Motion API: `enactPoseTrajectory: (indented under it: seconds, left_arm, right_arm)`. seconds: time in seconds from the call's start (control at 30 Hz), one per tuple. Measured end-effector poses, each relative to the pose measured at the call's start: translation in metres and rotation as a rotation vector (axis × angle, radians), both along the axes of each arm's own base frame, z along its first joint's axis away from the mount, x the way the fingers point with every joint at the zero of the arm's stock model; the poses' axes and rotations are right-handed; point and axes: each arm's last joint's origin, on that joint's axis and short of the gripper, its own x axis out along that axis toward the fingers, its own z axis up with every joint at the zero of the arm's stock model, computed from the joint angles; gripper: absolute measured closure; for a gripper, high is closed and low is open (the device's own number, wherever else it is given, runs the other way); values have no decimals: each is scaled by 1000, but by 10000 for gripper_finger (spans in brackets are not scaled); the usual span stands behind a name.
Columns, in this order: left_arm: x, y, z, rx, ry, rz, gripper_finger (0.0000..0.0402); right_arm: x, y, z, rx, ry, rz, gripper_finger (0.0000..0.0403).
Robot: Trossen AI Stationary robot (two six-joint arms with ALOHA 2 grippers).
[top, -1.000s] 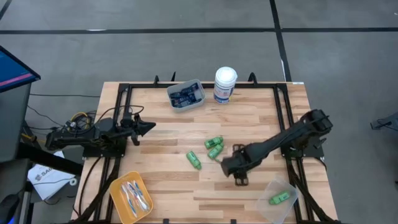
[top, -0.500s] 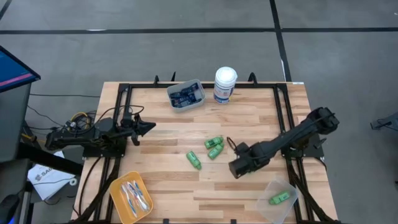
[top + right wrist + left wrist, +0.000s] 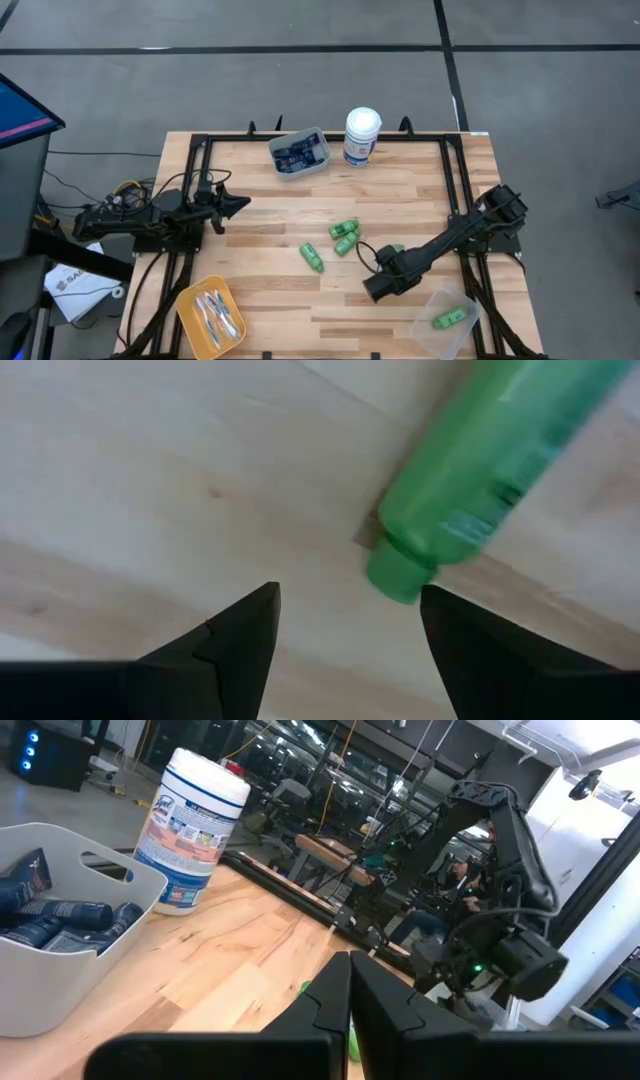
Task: Pick & Place Travel size toiletries
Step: Put the green shampoo into the transparent bin
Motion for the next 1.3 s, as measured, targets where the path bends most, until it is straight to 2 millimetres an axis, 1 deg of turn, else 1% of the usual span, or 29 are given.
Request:
enactPoseTrajectory:
  seconds: [0.13,0.2,0.3,0.47,0.8,0.97,1.1,1.2,1.3]
  left_arm:
    - [0,0,0,0,1,0,400]
    - [0,0,0,0,0,0,400]
    - [0,0,0,0,0,0,400]
    - [0,0,0,0,0,0,400]
    - [0,0,0,1,-3,0,400]
    - [0,0,0,1,-3,0,400]
    - [0,0,0,1,-4,0,400]
    - [0,0,0,1,-4,-1,400]
    - [0,0,0,1,-4,0,400]
  right_arm:
    - [-7,-6,-12,-6,7,-31,168]
    - [-12,-10,-14,-8,10,-44,168]
    - [-13,-15,-16,10,-12,-57,169]
    - [-10,-20,-20,38,-26,-107,176]
    - [-6,-24,-19,50,-46,-174,182]
    - [-2,-32,-19,57,-44,-232,182]
    - [2,-40,-19,59,-48,-237,184]
    - [3,-44,-20,55,-44,-239,194]
    - [4,-45,-20,45,-48,-241,217]
